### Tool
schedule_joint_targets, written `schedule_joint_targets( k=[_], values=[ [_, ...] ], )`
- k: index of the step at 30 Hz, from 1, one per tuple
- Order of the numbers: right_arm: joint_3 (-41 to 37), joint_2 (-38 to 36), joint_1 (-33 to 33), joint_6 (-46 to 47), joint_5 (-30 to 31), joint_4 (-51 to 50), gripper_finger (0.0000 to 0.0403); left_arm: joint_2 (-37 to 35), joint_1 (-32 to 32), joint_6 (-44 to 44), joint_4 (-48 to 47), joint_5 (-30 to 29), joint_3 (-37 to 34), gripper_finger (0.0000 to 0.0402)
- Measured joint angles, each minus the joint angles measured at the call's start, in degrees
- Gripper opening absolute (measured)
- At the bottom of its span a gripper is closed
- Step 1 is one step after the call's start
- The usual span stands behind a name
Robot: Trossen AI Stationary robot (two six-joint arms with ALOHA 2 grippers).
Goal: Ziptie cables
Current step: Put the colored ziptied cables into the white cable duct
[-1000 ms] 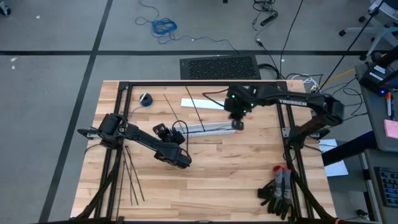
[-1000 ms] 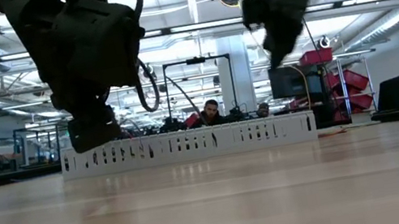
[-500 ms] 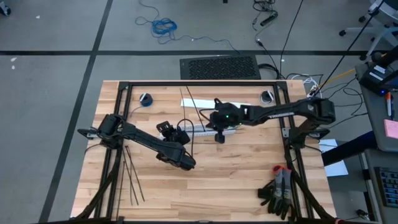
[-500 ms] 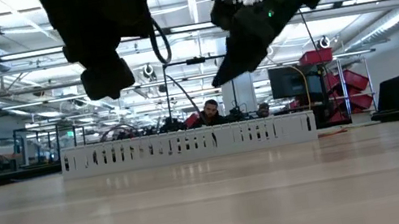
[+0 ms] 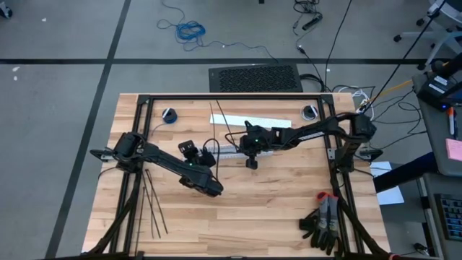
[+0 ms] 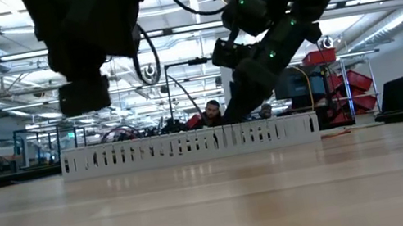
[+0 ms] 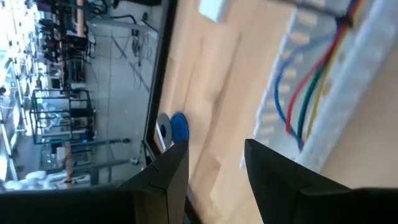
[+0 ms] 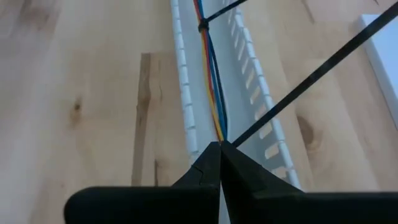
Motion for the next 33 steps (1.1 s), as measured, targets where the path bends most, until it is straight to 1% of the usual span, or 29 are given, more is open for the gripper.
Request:
schedule_joint_targets(
  k=[5, 11, 14, 19, 21, 25, 27, 29, 33],
  values=[
    [0.04, 0.65, -0.04, -0.86, -0.21, -0.44, 0.0000, 0.00, 0.00, 2.56, 0.07, 3.56, -1.85, 0.0154],
    [0.06, 0.62, -0.95, -1.01, -0.84, -1.88, 0.0000, -0.85, 0.01, -2.94, 0.29, 8.64, -0.98, 0.0154],
    [0.06, 0.62, -1.54, -1.09, -0.56, -2.87, 0.0000, -4.65, 0.37, -7.02, 0.16, 10.96, -0.92, 0.0154],
    [0.11, 0.57, -2.22, -1.11, -0.58, -5.37, 0.0000, -14.45, -0.21, -11.38, 1.89, 12.37, -1.65, 0.0154],
    [0.09, 0.59, -2.25, -1.20, -0.56, -6.72, 0.0000, -18.76, -0.58, -11.05, 5.93, 12.38, -2.84, 0.0154],
    [0.05, 0.60, -2.27, -1.22, -0.30, -8.21, 0.0000, -25.13, -0.76, -2.81, 21.91, 12.10, -8.50, 0.0154],
    [-0.02, 0.68, -2.27, -1.20, -0.11, -9.22, 0.0000, -26.19, -0.75, 1.42, 30.07, 13.19, -12.72, 0.0154],
    [-0.01, 0.68, -2.25, -1.20, -0.16, -10.21, 0.0000, -26.21, -0.76, 3.66, 35.68, 14.70, -16.81, 0.0154],
    [-0.20, 0.72, -2.14, -1.76, -0.63, -14.33, 0.0001, -26.05, -0.76, 2.47, 42.03, 14.83, -24.31, 0.0154]
  ],
)
